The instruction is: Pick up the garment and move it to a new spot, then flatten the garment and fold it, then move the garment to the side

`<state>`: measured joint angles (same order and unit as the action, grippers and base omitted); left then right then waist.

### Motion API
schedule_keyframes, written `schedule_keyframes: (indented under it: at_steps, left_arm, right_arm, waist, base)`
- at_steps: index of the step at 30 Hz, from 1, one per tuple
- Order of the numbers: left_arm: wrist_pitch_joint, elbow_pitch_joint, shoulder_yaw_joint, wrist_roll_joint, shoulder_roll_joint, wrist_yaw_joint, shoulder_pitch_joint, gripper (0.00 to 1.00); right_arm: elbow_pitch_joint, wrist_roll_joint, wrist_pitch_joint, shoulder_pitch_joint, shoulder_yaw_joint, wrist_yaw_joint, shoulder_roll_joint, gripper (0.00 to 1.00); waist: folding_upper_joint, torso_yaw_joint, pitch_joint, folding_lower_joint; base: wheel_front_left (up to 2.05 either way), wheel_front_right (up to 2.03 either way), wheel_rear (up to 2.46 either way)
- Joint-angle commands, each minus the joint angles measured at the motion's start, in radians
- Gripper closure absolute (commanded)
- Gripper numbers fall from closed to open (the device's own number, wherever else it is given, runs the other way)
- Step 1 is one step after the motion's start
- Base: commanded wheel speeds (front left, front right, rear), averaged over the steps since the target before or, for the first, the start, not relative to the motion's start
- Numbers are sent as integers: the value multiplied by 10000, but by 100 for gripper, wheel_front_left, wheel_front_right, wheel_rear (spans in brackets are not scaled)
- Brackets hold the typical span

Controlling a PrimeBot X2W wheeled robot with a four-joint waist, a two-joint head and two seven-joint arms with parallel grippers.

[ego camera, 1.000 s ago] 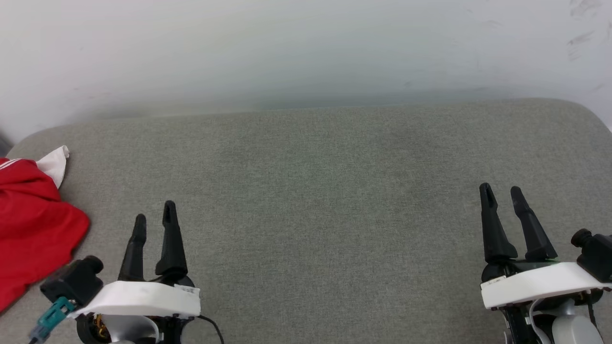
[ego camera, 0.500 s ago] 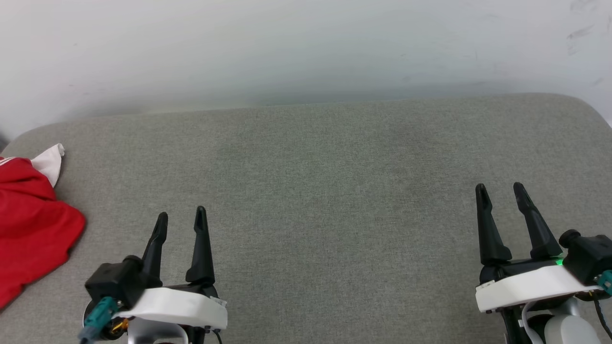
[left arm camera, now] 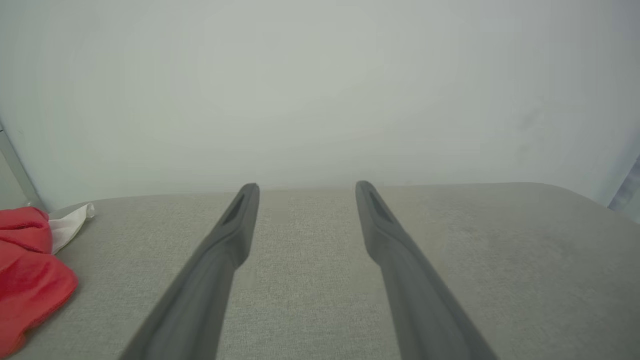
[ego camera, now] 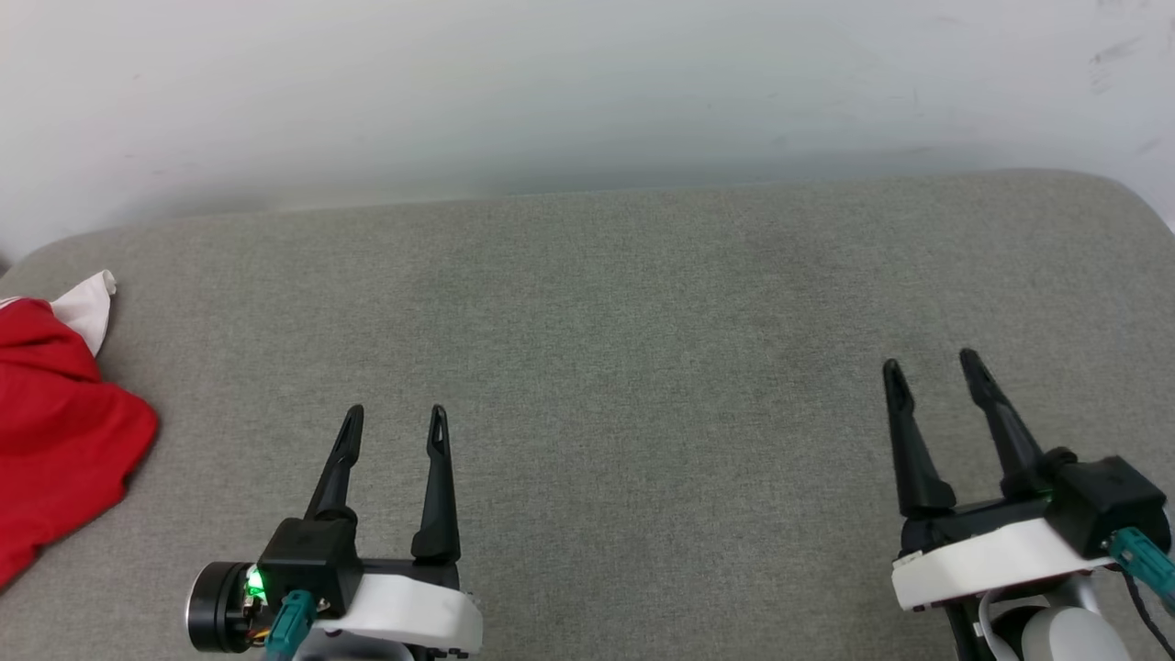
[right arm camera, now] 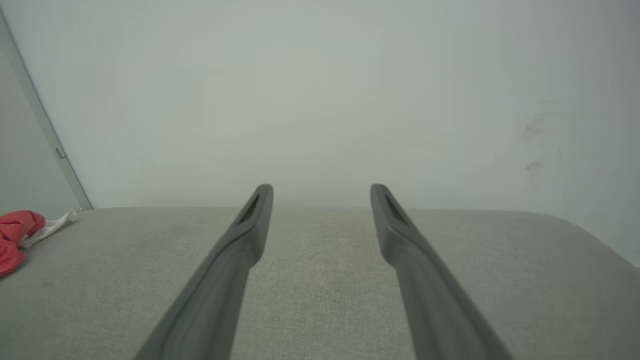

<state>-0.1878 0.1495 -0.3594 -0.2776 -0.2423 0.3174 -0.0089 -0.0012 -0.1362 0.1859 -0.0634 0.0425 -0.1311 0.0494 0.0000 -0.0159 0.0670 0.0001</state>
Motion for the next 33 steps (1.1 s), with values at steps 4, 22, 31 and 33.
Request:
schedule_keyframes:
  at_steps: [4, 22, 31, 33]
  left_arm:
    - [-138, 277, -129, -106, -90, 90, -29, 0]
    - [-501, -955, 2645, -89, 1800, -3631, 1083, 0]
    - [-674, -1436, 2887, 658, 1914, -4117, 1190, 0]
    - [-714, -1411, 2878, 707, 1919, -4122, 1209, 0]
  right_arm:
    - [-172, 68, 158, -126, 54, 5, 13, 0]
    - [407, 252, 521, 239, -112, 5, 11, 0]
    - [717, 707, 700, 291, -2, 5, 10, 0]
    - [732, 778, 726, 291, -23, 5, 9, 0]
  waist:
    - [0, -10, 31, -1]
    - [0, -102, -43, -1]
    - [0, -189, -148, -1]
    - [0, -201, -156, -1]
  base:
    - [0, 0, 0]
    - [0, 0, 0]
    - [0, 0, 0]
    - [0, 0, 0]
